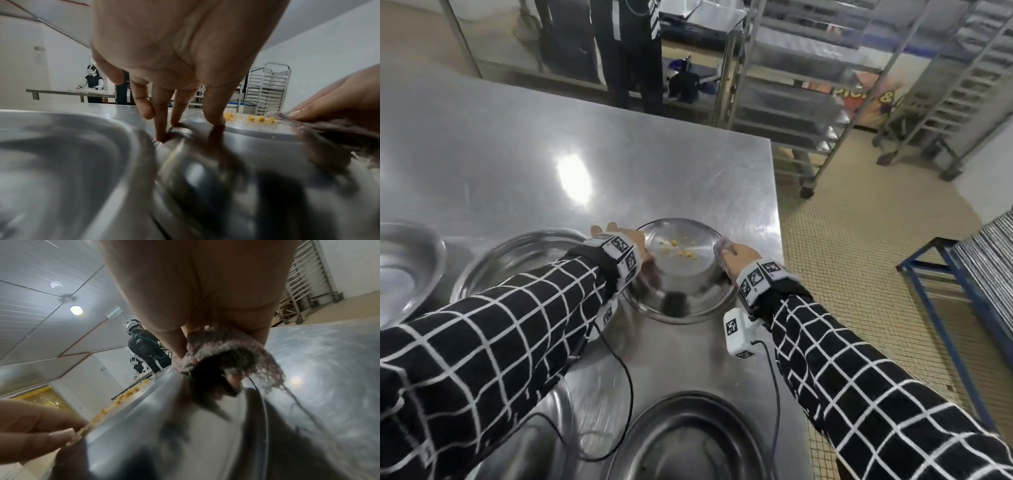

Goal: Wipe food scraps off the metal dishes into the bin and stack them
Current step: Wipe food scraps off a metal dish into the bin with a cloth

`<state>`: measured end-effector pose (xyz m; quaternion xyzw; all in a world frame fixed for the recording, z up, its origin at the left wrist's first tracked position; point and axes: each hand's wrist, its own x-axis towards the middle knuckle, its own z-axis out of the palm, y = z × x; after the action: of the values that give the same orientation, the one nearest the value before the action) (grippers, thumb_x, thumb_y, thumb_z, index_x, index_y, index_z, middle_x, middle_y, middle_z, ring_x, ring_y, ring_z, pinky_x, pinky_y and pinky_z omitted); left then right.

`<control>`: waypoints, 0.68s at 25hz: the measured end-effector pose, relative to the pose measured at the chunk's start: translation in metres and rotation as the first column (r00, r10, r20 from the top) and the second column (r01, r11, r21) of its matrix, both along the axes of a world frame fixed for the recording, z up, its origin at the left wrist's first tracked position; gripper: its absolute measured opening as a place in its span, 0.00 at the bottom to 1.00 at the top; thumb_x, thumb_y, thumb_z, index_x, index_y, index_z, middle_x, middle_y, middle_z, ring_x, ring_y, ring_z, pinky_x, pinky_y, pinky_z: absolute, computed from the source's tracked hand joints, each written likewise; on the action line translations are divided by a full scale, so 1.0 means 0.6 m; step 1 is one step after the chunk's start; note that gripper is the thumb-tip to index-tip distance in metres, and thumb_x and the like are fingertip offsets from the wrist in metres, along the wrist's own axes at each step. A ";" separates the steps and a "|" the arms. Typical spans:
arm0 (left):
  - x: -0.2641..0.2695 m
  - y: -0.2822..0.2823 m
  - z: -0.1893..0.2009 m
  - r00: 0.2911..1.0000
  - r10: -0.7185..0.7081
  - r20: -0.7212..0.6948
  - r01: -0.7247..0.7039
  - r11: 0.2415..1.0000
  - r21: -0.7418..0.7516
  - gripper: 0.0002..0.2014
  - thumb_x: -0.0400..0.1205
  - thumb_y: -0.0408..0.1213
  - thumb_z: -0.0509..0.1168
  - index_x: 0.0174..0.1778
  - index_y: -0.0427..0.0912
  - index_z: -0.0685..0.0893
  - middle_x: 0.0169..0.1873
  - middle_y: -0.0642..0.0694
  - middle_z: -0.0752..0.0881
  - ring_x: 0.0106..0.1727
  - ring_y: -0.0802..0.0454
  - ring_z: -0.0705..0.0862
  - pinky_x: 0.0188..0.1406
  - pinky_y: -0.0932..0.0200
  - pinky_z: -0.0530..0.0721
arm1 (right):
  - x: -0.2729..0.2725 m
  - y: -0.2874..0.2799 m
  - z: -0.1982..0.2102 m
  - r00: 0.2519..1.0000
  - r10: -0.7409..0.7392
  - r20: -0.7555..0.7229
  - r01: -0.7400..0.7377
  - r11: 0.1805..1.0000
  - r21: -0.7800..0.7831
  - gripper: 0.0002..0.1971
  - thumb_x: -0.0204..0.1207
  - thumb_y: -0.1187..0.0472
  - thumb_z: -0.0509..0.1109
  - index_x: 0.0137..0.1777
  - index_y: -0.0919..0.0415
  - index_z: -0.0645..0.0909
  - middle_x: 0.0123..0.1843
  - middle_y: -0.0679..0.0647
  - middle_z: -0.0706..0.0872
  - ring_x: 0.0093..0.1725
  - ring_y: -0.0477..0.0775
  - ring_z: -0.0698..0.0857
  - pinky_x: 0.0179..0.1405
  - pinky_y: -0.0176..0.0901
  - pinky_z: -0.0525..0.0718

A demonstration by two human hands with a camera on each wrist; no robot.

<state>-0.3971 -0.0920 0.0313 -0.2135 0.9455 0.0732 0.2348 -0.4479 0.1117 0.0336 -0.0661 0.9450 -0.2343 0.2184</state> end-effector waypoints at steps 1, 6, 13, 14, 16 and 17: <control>-0.007 0.011 -0.004 1.000 0.009 -0.024 -0.008 0.999 0.033 0.23 0.80 0.57 0.62 0.58 0.42 0.84 0.48 0.43 0.81 0.58 0.41 0.82 0.58 0.46 0.76 | -0.005 0.008 0.000 1.000 -0.013 -0.006 0.013 0.999 0.031 0.20 0.87 0.58 0.49 0.64 0.67 0.79 0.63 0.65 0.83 0.62 0.63 0.81 0.52 0.45 0.74; -0.019 0.062 -0.026 0.991 0.059 -0.118 -0.022 0.957 0.290 0.29 0.75 0.55 0.71 0.62 0.35 0.78 0.51 0.40 0.85 0.49 0.44 0.82 0.50 0.54 0.79 | -0.013 0.091 -0.006 0.999 -0.053 0.008 0.053 0.998 0.033 0.21 0.87 0.55 0.50 0.74 0.61 0.72 0.70 0.64 0.79 0.68 0.64 0.78 0.62 0.46 0.73; -0.012 0.114 -0.046 0.980 0.168 -0.110 -0.107 0.900 0.424 0.30 0.73 0.59 0.70 0.55 0.34 0.75 0.47 0.41 0.81 0.44 0.46 0.81 0.34 0.63 0.74 | 0.011 0.153 -0.025 0.981 -0.189 0.052 0.191 0.981 -0.043 0.23 0.88 0.53 0.47 0.81 0.58 0.63 0.76 0.64 0.71 0.73 0.65 0.72 0.74 0.53 0.68; -0.011 0.117 -0.043 0.978 0.174 -0.113 -0.105 0.885 0.454 0.26 0.73 0.59 0.71 0.45 0.37 0.75 0.40 0.45 0.79 0.36 0.51 0.77 0.28 0.65 0.69 | 0.014 0.158 -0.024 0.970 -0.230 0.076 0.235 0.970 -0.064 0.23 0.89 0.52 0.46 0.81 0.56 0.63 0.76 0.64 0.71 0.73 0.65 0.73 0.73 0.52 0.69; -0.006 0.113 -0.043 0.975 0.210 -0.078 -0.133 0.822 0.554 0.29 0.65 0.65 0.72 0.35 0.41 0.75 0.32 0.47 0.79 0.31 0.54 0.77 0.28 0.63 0.72 | 0.023 0.166 -0.023 0.949 -0.303 0.091 0.312 0.942 -0.125 0.23 0.89 0.52 0.46 0.80 0.56 0.65 0.76 0.64 0.71 0.73 0.64 0.73 0.70 0.48 0.69; -0.005 0.112 -0.045 0.970 0.231 -0.078 -0.133 0.769 0.625 0.34 0.57 0.70 0.73 0.35 0.39 0.80 0.32 0.45 0.83 0.32 0.51 0.81 0.33 0.59 0.79 | 0.028 0.169 -0.020 0.941 -0.327 0.091 0.338 0.926 -0.169 0.22 0.89 0.52 0.47 0.79 0.56 0.67 0.76 0.63 0.72 0.73 0.63 0.73 0.69 0.45 0.70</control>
<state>-0.4000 -0.0250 0.0042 -0.2100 0.8594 0.4154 0.2115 -0.4311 0.2129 0.0215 0.0827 0.9100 -0.3551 0.1973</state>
